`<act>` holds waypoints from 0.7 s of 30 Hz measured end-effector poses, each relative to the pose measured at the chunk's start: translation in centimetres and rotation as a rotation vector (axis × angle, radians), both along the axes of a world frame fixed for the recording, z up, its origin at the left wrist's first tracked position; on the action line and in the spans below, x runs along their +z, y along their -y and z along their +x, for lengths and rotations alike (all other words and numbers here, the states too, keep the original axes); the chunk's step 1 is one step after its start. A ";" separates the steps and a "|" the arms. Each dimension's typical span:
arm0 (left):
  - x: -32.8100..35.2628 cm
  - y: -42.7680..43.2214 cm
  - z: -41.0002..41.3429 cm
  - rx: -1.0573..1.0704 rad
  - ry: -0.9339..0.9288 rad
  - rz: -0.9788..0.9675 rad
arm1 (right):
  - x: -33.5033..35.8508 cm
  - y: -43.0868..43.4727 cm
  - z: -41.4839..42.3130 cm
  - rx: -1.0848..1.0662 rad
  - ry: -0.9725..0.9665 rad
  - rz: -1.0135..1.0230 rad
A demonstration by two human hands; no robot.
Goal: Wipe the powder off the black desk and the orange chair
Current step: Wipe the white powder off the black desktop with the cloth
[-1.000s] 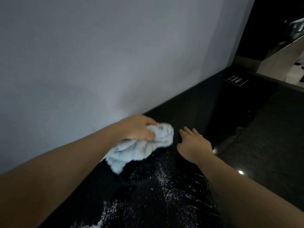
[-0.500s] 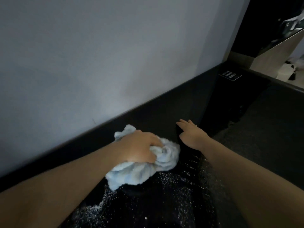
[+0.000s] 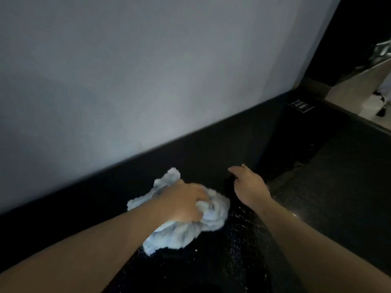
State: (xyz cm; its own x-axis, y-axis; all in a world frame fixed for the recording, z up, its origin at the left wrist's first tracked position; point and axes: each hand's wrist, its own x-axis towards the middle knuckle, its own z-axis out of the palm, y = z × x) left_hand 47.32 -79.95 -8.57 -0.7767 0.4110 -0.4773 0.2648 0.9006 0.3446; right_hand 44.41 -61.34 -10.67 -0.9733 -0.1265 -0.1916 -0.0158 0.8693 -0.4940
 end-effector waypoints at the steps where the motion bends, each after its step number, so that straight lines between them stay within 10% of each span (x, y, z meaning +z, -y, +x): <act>1: 0.5 0.7 0.8 0.027 0.141 0.043 | 0.2 0.3 0.6 0.004 0.002 -0.026; 3: 2.0 1.9 1.6 0.111 0.306 0.141 | 0.5 0.8 1.5 0.020 -0.005 -0.063; 7: 2.4 2.7 -0.7 0.179 -0.093 0.089 | 1.1 1.6 2.7 -0.003 -0.019 -0.105; 13: -0.9 0.9 1.2 0.129 -0.153 -0.159 | 1.2 2.4 4.6 -0.093 0.014 -0.207; 21: 1.8 4.3 5.7 0.298 0.021 0.246 | 1.4 3.7 6.7 -0.111 0.002 -0.322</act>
State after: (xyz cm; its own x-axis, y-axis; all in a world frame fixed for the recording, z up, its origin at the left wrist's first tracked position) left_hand 53.03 -84.26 -6.77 -0.8705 0.2726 -0.4097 -0.0059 0.8267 0.5626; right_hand 51.13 -65.04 -9.25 -0.9842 -0.0738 -0.1610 0.0717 0.6651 -0.7433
